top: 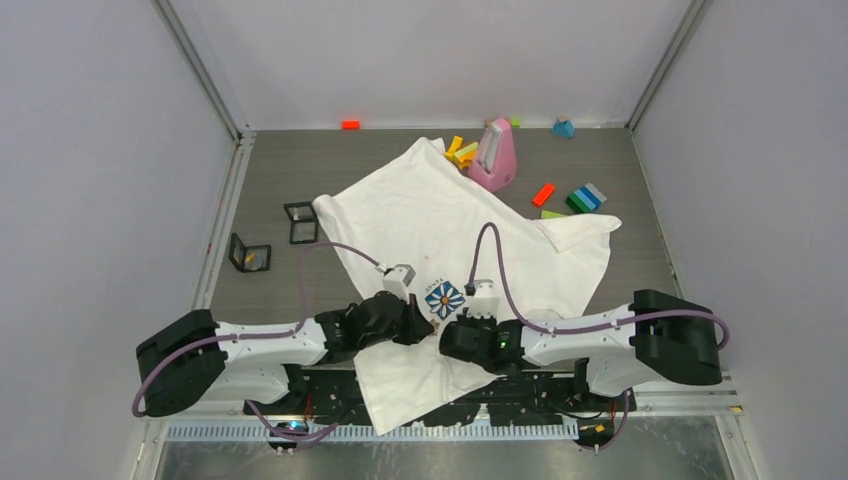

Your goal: Pin the brooch onto the clothing

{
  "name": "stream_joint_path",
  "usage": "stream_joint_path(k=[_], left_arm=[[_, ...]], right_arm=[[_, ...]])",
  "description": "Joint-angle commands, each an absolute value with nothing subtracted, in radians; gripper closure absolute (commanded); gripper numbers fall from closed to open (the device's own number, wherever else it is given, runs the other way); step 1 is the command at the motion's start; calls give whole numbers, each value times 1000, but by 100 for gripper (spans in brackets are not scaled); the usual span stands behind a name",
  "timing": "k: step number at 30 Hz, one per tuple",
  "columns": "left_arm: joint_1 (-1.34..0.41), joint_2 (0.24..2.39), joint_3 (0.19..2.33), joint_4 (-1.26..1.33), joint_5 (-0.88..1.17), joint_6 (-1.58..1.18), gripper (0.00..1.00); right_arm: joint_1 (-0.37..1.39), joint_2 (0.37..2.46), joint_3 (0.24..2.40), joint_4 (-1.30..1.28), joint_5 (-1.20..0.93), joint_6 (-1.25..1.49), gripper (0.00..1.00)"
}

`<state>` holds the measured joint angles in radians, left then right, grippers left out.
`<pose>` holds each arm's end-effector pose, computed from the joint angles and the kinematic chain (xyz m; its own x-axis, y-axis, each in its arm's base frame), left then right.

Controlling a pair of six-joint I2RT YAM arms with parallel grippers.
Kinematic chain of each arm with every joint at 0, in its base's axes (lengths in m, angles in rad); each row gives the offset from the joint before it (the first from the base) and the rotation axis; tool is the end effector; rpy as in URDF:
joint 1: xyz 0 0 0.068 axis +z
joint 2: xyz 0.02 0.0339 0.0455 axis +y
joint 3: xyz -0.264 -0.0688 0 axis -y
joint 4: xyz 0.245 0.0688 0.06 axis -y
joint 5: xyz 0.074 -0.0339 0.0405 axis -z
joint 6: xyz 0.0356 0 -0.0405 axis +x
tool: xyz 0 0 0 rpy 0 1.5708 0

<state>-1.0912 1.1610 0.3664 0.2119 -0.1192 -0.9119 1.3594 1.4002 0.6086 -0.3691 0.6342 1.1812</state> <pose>0.1055 -0.1937 0.1627 -0.8157 -0.1330 -0.5629 0.3105 0.7204 -0.6201 0.0691 0.2214 0.1474 -0.7558 0.0295 -0.6541 -0.1023 0.9814 0.1624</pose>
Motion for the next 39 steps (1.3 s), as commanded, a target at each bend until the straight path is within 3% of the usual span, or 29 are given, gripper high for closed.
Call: stream_joint_path(k=[1,16,39], left_arm=[[-1145,1224,444,222,-220,-897,100],[-1213,1418,562,206,-244,-898,100],[-1221,1492,640,118,-201,-871,100]], right_arm=[[1365,1290,530,-263,657,1209,100],[1367,1021,343,-57,681,1169,99],[1383,998,355,-15,689,1101,99]])
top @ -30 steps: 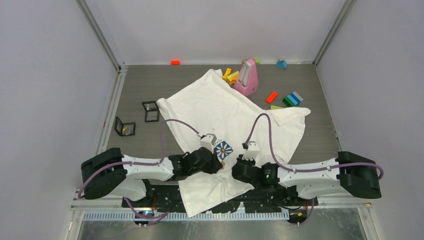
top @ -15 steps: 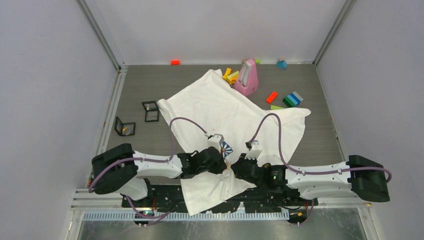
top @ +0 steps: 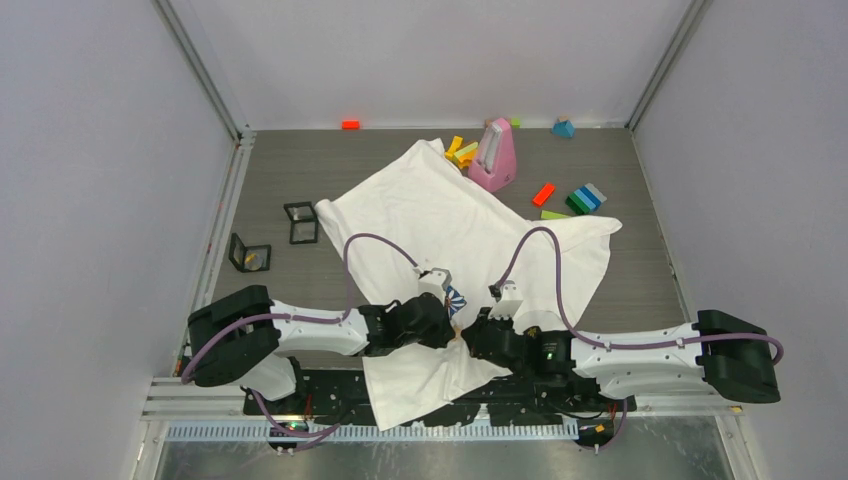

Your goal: Pin the brooch onto the clothing

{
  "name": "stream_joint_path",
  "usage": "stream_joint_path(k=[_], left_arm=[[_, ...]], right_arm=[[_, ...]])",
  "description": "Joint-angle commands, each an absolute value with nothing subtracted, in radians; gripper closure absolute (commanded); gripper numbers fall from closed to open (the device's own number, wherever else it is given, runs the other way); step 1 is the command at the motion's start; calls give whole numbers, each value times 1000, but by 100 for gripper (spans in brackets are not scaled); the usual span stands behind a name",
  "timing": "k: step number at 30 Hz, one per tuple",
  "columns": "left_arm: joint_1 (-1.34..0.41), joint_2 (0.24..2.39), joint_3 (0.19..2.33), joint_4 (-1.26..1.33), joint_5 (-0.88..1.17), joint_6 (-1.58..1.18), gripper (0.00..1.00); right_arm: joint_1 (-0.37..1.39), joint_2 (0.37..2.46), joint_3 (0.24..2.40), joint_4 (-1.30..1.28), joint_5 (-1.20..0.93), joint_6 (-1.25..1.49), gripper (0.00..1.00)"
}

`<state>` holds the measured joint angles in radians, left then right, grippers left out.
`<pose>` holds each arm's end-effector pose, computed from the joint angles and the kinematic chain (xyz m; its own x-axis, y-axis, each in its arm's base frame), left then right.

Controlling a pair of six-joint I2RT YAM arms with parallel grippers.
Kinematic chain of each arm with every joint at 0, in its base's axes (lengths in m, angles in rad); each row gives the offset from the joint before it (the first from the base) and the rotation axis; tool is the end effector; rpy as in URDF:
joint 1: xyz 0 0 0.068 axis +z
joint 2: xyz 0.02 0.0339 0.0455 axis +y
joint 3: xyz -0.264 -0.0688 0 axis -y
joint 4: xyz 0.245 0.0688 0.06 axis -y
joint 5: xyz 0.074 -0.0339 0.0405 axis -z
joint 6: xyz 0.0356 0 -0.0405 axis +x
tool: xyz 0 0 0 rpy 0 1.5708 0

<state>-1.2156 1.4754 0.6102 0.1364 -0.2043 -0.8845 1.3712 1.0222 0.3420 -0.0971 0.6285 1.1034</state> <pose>0.1044 -0.2606 0.1562 -0.8163 0.0225 -0.5772 0.3692 0.7887 -0.4915 0.0570 0.1760 0.1592 -0.6963 0.2002 -0.6893 -0.1956 0.8710 0.4506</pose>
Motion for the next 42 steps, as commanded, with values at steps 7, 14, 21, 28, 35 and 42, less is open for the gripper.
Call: stream_joint_path(k=[7,14,21,28,35,42], left_arm=[[-1221,1508,647,126,-188,-871,100],[-1221,1485,600,202,-210,-905,100],[-1221,1482,562,302,-184,-956,100],[-1220,1475,512,399,-183,-986,100],[-1205,1468,474,422,-181,-993,100],[-1199,1487,449,523,-138,-987,100]], right_arm=[[1384,1037,362,-5,653,1075,99],[1384,1120,359,58,601,1093,99],[1384,1212,351,156,505,1085,99],[1384,1227,331,211,435,1069,99],[1383,962,412,-161,542,1036,47],[1291,628,411,-409,609,976,23]])
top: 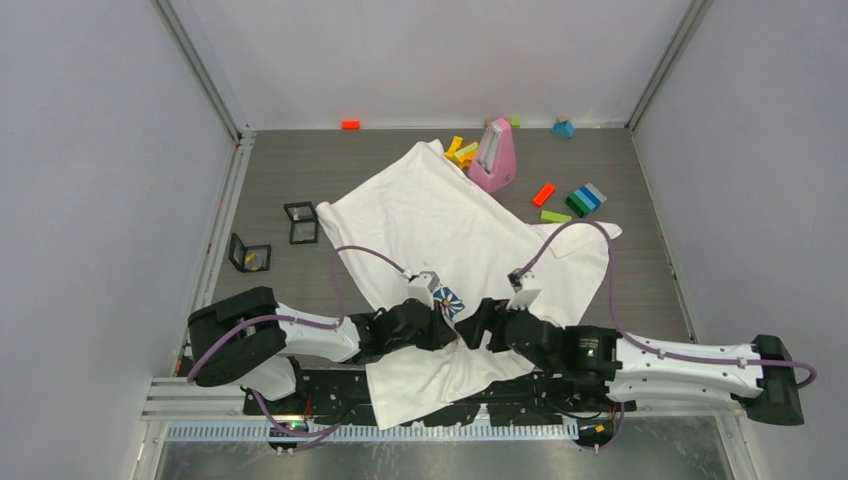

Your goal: Pin the brooch onto the clothing

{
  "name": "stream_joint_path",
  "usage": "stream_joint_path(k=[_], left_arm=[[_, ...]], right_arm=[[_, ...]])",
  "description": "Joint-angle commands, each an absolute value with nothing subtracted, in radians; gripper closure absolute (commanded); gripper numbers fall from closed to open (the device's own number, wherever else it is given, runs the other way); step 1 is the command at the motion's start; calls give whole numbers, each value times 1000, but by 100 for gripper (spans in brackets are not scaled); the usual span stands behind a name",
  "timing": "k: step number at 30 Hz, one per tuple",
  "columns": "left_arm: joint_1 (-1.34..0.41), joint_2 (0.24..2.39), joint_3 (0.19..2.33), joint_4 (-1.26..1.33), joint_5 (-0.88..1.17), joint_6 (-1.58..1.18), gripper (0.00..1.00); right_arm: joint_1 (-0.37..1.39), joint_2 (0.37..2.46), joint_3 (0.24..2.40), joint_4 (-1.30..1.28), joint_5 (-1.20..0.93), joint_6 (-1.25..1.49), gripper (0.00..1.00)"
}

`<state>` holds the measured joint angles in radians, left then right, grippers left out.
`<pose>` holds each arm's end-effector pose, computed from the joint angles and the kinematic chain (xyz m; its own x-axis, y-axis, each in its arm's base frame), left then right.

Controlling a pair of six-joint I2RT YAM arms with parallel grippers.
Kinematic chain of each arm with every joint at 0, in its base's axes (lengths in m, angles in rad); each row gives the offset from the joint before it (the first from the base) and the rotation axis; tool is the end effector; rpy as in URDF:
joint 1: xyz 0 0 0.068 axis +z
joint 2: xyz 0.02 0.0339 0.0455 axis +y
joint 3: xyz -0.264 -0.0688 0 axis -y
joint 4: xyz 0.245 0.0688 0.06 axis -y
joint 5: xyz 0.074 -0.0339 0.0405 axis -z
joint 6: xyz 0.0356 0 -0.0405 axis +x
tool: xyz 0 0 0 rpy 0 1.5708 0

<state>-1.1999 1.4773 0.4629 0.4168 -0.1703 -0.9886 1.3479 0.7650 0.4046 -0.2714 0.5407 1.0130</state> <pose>0.1020 -0.2456 0.1386 -0.8369 -0.1191 -0.5342 0.3068 0.7062 -0.6381 0.0542 0.1562 0.2043 -0.7006 0.1996 -0.6851 -0.2832 0.8034 0.5237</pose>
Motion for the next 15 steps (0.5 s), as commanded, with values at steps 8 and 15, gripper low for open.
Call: stream_joint_path(k=[8,15], left_arm=[[-1178,1463,415,599,-87,-942,100],[-1139,1435,416,592,-6,-898,100]], right_arm=[[1171,443,263,-352,462,973,34],[1170,572,210,-141,339,913,49]])
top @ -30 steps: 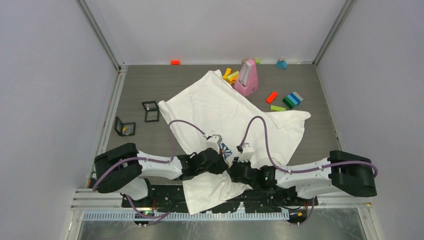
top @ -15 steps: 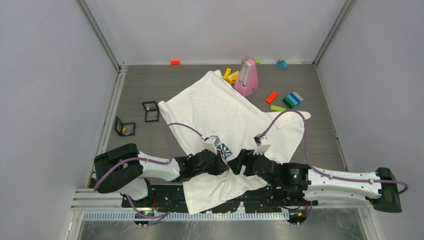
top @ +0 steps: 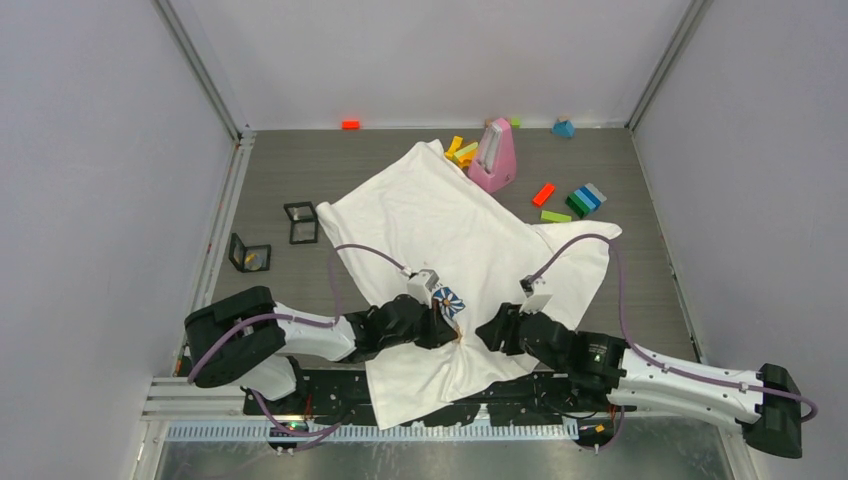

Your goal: Pin the brooch onto the clothing

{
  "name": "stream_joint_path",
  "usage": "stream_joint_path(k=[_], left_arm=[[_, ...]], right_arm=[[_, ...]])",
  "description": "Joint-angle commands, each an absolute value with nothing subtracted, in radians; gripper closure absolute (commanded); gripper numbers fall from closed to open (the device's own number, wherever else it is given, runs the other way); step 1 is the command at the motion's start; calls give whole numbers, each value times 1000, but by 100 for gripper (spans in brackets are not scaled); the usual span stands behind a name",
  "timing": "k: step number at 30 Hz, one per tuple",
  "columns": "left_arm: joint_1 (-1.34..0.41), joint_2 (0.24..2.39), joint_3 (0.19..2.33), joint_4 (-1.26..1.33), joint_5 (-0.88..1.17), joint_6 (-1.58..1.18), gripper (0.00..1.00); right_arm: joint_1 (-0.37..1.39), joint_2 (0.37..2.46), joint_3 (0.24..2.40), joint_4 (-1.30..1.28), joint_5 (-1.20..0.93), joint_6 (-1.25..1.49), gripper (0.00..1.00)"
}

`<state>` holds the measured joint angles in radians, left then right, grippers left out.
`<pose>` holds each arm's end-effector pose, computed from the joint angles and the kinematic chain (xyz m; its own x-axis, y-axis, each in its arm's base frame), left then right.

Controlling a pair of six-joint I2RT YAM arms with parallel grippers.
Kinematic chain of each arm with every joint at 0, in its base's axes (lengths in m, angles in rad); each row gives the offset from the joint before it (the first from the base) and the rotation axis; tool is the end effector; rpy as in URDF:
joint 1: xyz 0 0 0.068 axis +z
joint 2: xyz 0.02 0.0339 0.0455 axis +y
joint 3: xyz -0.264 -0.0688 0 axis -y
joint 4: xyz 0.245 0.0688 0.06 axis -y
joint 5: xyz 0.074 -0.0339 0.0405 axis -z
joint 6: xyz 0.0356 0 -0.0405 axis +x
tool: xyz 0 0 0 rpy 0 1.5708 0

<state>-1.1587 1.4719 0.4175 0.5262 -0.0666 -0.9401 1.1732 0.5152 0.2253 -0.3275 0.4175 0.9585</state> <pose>0.1070 -0.2388 0.1376 -0.8388 -0.0930 -0.5364 0.3625 0.6397 -0.6778 0.0633 0.1134 0.1694 -0.7138 0.2323 -0.6607 -0.2274 0.8154 0.5323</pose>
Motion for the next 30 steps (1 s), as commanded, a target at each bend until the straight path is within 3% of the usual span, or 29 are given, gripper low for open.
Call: stream_joint_path(k=[1,8,30], left_arm=[[-1134,1432,414,590,-5,-897,100],[-1116,1434,412,608,74,-879,100],[-1101,1446,413,631,105,-882,100]], right_arm=[[1169,601,206,-119,329,911,53],[1169,748,164,108,276,907,72],[1169,757,117,189,280,909,85]])
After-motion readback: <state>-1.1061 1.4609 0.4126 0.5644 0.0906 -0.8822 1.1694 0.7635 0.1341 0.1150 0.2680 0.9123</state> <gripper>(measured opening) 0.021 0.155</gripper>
